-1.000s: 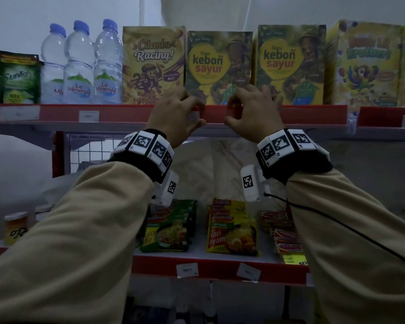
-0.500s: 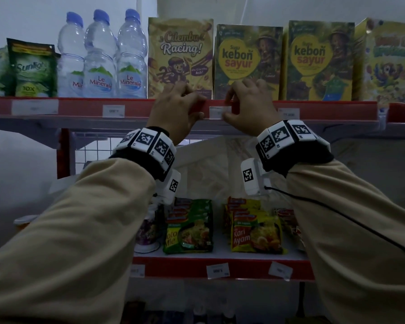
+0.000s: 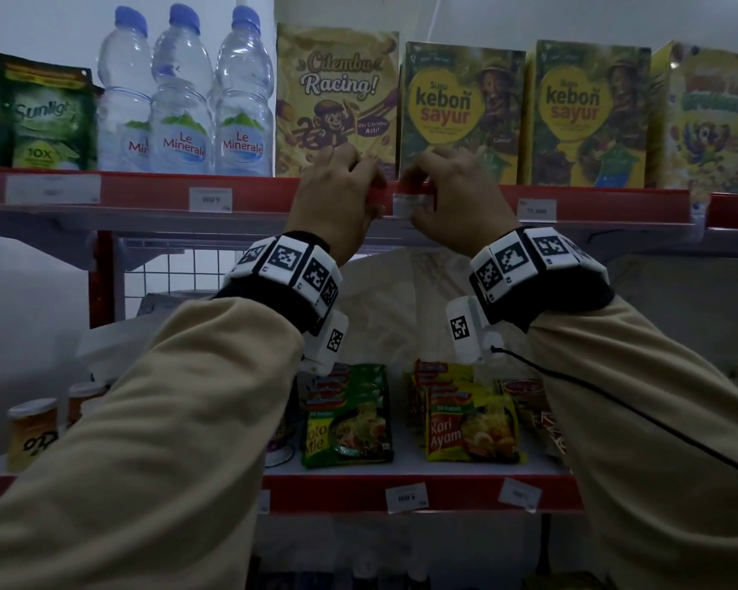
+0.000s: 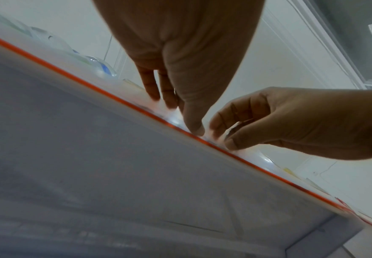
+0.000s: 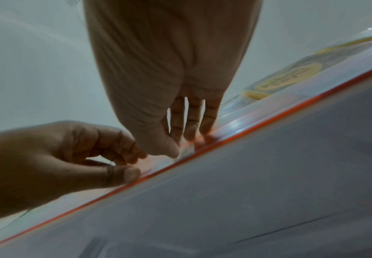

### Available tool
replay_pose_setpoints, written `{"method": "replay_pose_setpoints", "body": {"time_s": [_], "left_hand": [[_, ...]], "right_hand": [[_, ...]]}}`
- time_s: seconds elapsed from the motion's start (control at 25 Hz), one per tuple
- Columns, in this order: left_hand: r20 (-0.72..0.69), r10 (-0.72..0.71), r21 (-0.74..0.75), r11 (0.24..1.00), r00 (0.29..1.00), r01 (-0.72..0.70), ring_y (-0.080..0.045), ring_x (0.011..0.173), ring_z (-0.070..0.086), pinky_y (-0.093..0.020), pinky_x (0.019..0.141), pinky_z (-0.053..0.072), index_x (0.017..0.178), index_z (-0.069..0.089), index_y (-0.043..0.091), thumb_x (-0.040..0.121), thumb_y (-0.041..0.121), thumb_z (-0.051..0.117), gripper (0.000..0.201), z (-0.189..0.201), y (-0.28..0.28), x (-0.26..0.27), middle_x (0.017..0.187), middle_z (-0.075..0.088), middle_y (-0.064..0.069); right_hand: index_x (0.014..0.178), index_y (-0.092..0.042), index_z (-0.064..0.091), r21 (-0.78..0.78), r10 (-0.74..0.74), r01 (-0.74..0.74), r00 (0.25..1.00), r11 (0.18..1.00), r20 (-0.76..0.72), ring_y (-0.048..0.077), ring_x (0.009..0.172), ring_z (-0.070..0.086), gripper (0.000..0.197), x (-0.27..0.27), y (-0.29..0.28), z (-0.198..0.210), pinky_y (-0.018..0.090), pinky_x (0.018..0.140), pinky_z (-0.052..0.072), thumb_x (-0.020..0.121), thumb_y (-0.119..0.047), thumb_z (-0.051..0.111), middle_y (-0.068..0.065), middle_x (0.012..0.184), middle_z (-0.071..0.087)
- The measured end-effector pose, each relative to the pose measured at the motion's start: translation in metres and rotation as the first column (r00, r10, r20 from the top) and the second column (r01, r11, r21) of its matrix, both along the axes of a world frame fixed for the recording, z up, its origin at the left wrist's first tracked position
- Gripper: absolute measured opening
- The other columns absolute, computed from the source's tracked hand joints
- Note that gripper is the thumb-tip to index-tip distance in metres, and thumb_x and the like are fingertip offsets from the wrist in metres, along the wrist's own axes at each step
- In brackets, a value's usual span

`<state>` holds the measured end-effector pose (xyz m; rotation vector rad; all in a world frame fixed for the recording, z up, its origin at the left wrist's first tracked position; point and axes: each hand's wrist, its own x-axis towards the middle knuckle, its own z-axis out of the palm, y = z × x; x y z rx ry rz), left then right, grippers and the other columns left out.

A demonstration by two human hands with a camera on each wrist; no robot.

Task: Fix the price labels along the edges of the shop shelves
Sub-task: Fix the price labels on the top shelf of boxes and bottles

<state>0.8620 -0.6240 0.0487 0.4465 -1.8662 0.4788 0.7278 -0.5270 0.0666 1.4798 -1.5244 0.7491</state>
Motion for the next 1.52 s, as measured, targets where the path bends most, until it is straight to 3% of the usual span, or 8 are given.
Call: {"method": "replay_pose_setpoints", "body": {"time_s": [0.16,0.48,0.72,1.0,1.12,1.24,1.4,1.52], "left_hand": [[0.0,0.01,0.021,1.0,1.0,-0.01,-0.028,0.111,0.044,-0.039,0.095,0.038,0.112,0.058,0.014,0.082,0.019,0.069,0.033,0.002,0.002,-0.002,0.117,0.051,-0.01],[-0.028,0.036,-0.005,0.999,0.999,-0.036,-0.026,0.111,0.043,-0.034,0.093,0.035,0.112,0.055,0.016,0.084,0.016,0.066,0.03,-0.001,0.0,-0.005,0.118,0.05,-0.008],[-0.038,0.021,-0.01,1.0,0.999,-0.021,-0.026,0.109,0.043,-0.032,0.09,0.033,0.111,0.055,0.017,0.083,0.018,0.066,0.03,-0.001,0.0,-0.004,0.116,0.05,-0.008],[-0.045,-0.007,-0.015,1.0,0.999,0.007,-0.026,0.109,0.043,-0.034,0.091,0.033,0.11,0.055,0.018,0.084,0.021,0.064,0.028,-0.001,-0.004,-0.005,0.116,0.05,-0.007],[-0.028,-0.026,-0.007,1.0,0.999,0.026,-0.027,0.109,0.042,-0.033,0.092,0.031,0.111,0.055,0.017,0.085,0.021,0.063,0.027,0.0,-0.004,-0.005,0.117,0.049,-0.008],[0.02,-0.028,0.03,0.999,0.999,0.028,-0.028,0.112,0.04,-0.035,0.095,0.032,0.112,0.055,0.018,0.085,0.022,0.064,0.029,0.004,-0.005,-0.004,0.119,0.048,-0.009],[-0.014,-0.19,0.095,0.977,0.982,0.191,-0.028,0.112,0.042,-0.033,0.097,0.028,0.121,0.057,0.016,0.094,0.023,0.049,0.028,0.011,-0.01,0.0,0.117,0.052,-0.012],[-0.069,-0.29,0.129,0.946,0.955,0.296,-0.026,0.101,0.045,-0.032,0.091,0.03,0.107,0.061,0.008,0.1,0.031,0.043,0.03,0.012,-0.013,0.001,0.101,0.054,-0.011]], "right_hand": [[0.111,-0.01,0.058,0.007,-0.035,0.035,0.999,0.999,-0.003,0.029,0.106,0.049,0.032,0.004,-0.001,-0.001,0.034,0.089,0.039,0.079,-0.016,0.059,0.012,0.113,0.057],[0.109,-0.013,0.055,-0.011,-0.092,0.092,0.996,0.996,0.006,0.029,0.108,0.043,0.032,0.01,-0.008,-0.002,0.039,0.091,0.038,0.078,-0.02,0.06,0.012,0.112,0.056],[0.101,-0.014,0.059,0.069,-0.157,0.153,0.986,0.986,0.051,0.031,0.108,0.043,0.033,0.018,-0.004,0.012,0.035,0.09,0.032,0.081,-0.041,0.063,0.012,0.105,0.051],[0.107,-0.009,0.064,0.106,-0.012,-0.01,0.978,0.994,0.207,0.023,0.099,0.058,0.024,0.017,0.002,0.026,0.031,0.079,0.043,0.091,-0.022,0.052,0.009,0.104,0.064],[0.094,-0.009,0.066,-0.182,0.309,-0.255,0.857,0.95,0.412,0.014,0.08,0.064,0.011,0.01,0.006,0.026,0.032,0.07,0.053,0.089,-0.014,0.059,0.005,0.089,0.067],[0.091,-0.007,0.065,-0.511,0.59,-0.354,0.682,0.783,0.432,0.023,0.08,0.07,0.012,0.008,0.003,0.016,0.04,0.071,0.059,0.08,-0.011,0.07,0.014,0.088,0.07],[0.082,-0.011,0.065,-0.602,0.663,-0.365,0.635,0.71,0.397,0.021,0.077,0.069,0.018,0.016,-0.014,0.001,0.04,0.073,0.058,0.073,-0.017,0.08,0.007,0.08,0.07],[0.082,-0.003,0.064,-0.627,0.739,-0.424,0.54,0.653,0.404,0.027,0.075,0.07,0.02,0.021,-0.026,-0.005,0.046,0.074,0.058,0.075,-0.013,0.079,0.016,0.08,0.07]]}}
